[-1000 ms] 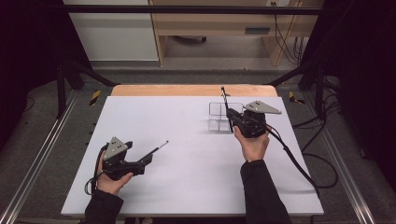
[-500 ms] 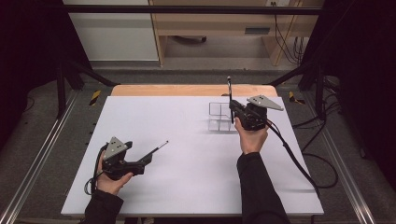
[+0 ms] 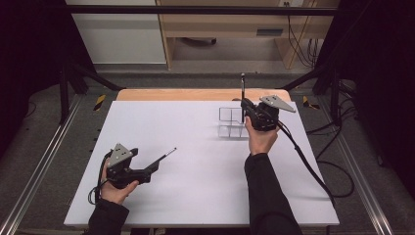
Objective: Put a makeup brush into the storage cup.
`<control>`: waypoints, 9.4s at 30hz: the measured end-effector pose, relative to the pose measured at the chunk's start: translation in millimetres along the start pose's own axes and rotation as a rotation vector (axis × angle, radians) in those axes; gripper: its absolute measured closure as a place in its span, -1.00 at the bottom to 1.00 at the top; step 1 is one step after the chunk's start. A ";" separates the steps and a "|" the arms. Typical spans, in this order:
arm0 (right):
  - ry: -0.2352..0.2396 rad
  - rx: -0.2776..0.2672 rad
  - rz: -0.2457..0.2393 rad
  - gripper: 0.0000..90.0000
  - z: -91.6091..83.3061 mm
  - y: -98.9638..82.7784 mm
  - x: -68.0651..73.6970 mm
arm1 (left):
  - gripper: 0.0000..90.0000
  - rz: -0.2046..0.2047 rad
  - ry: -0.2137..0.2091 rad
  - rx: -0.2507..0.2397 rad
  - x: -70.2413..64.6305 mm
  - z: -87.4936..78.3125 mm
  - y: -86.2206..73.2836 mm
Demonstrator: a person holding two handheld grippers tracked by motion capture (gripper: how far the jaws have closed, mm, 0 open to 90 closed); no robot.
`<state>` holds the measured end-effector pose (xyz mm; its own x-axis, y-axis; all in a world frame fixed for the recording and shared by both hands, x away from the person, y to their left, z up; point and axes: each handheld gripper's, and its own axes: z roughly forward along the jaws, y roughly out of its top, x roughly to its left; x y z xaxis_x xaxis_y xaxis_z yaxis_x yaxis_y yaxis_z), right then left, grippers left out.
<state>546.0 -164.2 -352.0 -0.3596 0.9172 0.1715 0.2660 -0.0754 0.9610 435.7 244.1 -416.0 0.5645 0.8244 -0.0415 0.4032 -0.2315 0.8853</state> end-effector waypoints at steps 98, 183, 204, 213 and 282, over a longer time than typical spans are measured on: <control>-0.059 0.170 0.000 0.86 58.2 -58.6 -13.8 | -0.85 0.003 -0.006 0.000 -0.4 0.0 -0.6; 0.211 0.169 -0.089 -0.82 -119.1 -82.0 -24.6 | -0.86 0.043 -0.012 0.045 -5.7 6.2 8.4; 0.201 0.206 -0.110 -0.83 -116.8 -80.0 -21.4 | -0.87 0.114 -0.001 0.171 3.7 17.4 26.7; 0.200 0.200 -0.112 -0.83 -117.2 -78.5 -20.9 | -0.87 0.164 -0.004 0.245 1.0 33.5 35.8; 0.214 0.264 -0.131 -0.83 -107.3 -84.8 -15.7 | 0.44 0.163 -0.049 0.649 23.3 113.0 20.7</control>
<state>433.1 -214.1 -413.0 -0.5772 0.8079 0.1188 0.4167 0.1663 0.8937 538.5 200.2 -451.0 0.6805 0.7320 0.0344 0.6530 -0.6271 0.4247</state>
